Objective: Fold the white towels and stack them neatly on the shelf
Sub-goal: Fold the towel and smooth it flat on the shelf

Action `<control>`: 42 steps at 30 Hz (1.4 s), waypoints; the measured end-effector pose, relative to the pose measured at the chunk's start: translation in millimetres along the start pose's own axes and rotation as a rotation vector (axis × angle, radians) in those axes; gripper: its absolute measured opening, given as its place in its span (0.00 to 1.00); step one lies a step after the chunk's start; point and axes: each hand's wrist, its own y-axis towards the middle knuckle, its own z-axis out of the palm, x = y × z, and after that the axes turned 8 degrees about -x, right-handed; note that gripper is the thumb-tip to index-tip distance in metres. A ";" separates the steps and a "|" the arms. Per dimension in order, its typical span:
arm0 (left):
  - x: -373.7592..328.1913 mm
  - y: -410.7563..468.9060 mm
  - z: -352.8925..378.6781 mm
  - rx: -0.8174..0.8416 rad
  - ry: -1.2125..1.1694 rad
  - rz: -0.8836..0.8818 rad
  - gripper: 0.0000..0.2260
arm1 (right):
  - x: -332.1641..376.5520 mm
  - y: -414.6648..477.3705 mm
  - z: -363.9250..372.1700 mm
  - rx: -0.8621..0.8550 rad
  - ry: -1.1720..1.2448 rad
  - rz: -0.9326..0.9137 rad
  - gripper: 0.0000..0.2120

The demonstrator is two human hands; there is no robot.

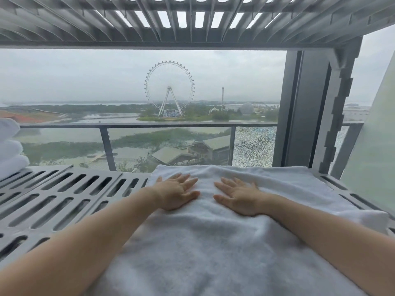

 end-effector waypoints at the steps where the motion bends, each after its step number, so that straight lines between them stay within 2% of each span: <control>1: -2.7 -4.3 -1.0 -0.020 -0.031 0.018 0.29 | 0.4 -2.3 -0.1 -0.003 0.000 0.004 0.31; 4: -13.0 -25.2 -5.7 -0.051 -0.177 0.077 0.33 | 2.6 -9.8 -1.3 -0.005 -0.006 0.013 0.31; 6: -17.6 -41.0 -3.6 -0.025 -0.216 0.090 0.31 | 4.5 -16.0 -2.3 -0.001 -0.007 0.017 0.31; 9: -19.5 -66.9 5.3 0.021 -0.164 0.120 0.29 | 7.8 -26.4 -1.9 -0.003 -0.001 0.030 0.31; 14: -23.3 -92.5 4.3 -0.032 -0.173 0.118 0.28 | 17.5 -43.4 -6.3 0.008 0.005 0.040 0.30; 19: -19.6 -110.4 -6.7 -0.160 -0.212 0.107 0.28 | 40.6 -55.9 -17.7 -0.194 0.147 -0.107 0.29; 21: -15.2 -120.2 -8.6 -0.171 -0.227 0.116 0.28 | 53.0 -58.4 -15.2 -0.092 0.218 -0.160 0.30; 24: -13.2 -134.7 -5.7 -0.156 -0.210 0.131 0.29 | 57.7 -52.6 -6.8 0.039 0.070 -0.206 0.28; 29: -14.0 -151.1 -5.0 -0.150 -0.236 0.136 0.28 | 56.4 -41.4 -8.5 -0.020 0.033 -0.103 0.27; 33: -20.8 -157.5 -16.3 -0.151 -0.311 0.160 0.24 | 70.2 -49.3 -11.7 -0.235 0.092 -0.091 0.23; 35: -31.0 -160.5 -20.7 -0.119 -0.345 0.183 0.22 | 80.3 -53.9 -11.3 -0.273 0.174 -0.123 0.20; 39: -52.5 -166.9 -12.4 -0.019 -0.183 0.229 0.25 | 81.9 -57.4 -2.9 -0.040 0.129 -0.164 0.23; 42: -56.6 -171.8 -1.3 -0.001 -0.072 0.240 0.29 | 69.8 -57.0 -2.6 0.015 0.051 -0.131 0.25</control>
